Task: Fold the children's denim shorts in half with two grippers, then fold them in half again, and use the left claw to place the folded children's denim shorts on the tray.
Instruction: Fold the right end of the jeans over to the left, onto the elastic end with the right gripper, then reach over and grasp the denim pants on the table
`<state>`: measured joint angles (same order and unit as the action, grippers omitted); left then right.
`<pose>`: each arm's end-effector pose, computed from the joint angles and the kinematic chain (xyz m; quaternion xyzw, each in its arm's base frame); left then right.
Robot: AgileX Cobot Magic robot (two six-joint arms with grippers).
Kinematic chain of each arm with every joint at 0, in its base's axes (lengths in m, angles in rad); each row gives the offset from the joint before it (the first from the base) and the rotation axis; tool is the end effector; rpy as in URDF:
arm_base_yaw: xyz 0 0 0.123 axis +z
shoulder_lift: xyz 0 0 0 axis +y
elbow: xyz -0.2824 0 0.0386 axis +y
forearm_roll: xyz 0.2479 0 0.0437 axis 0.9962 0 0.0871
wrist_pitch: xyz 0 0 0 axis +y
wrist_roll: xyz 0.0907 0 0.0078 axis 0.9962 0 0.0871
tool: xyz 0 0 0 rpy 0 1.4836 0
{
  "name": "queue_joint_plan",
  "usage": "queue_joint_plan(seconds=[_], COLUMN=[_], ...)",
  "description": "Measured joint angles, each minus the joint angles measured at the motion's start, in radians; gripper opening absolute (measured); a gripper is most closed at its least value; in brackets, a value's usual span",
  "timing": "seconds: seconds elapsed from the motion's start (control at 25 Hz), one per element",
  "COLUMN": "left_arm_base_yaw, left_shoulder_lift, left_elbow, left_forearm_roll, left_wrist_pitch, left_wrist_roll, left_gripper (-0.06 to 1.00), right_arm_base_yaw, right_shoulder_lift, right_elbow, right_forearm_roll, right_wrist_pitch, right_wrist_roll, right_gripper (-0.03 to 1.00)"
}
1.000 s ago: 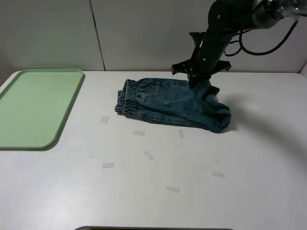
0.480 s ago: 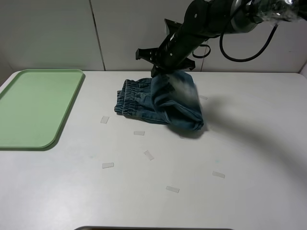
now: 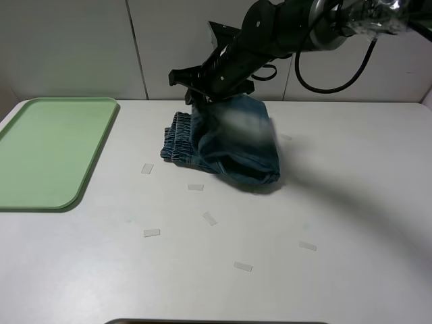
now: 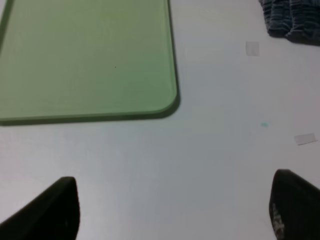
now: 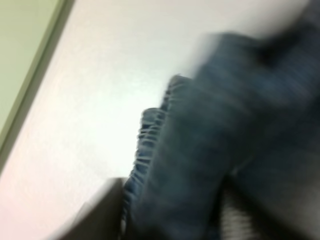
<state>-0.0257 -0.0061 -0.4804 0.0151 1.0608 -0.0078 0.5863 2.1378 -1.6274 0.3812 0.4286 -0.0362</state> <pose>-0.0035 0.0013 0.2717 0.0074 0.8567 -0.0011 0.5158 0.3944 0.2789 0.1914 -0.1543 0.9159 0.2231 0.2960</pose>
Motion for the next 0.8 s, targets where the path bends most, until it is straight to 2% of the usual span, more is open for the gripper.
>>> queue_joint_plan(seconds=[0.08,0.16,0.28,0.52,0.68,0.8], left_arm_base_yaw=[0.000,0.000,0.000,0.000,0.000,0.000], left_shoulder_lift=[0.000,0.000,0.000,0.000,0.000,0.000], left_elbow=[0.000,0.000,0.000,0.000,0.000,0.000], left_forearm_roll=[0.000,0.000,0.000,0.000,0.000,0.000], left_wrist_pitch=[0.000,0.000,0.000,0.000,0.000,0.000], left_wrist_roll=[0.000,0.000,0.000,0.000,0.000,0.000], left_gripper=[0.76,0.76,0.76,0.76,0.76,0.76], right_arm_base_yaw=[0.015,0.030,0.055,0.097,0.110,0.110], right_shoulder_lift=[0.000,0.000,0.001,0.000,-0.027,-0.078], right_elbow=[0.000,0.000,0.000,0.000,0.001,0.001], right_forearm_roll=[0.009,0.027,0.060,0.051,-0.092,-0.315], right_wrist_pitch=[-0.017,-0.035,-0.067,-0.067,-0.054,-0.007], right_wrist_roll=[-0.088,-0.194,-0.278,-0.298,-0.275,-0.140], right_gripper=[0.49,0.58,0.62,0.63,0.63,0.63])
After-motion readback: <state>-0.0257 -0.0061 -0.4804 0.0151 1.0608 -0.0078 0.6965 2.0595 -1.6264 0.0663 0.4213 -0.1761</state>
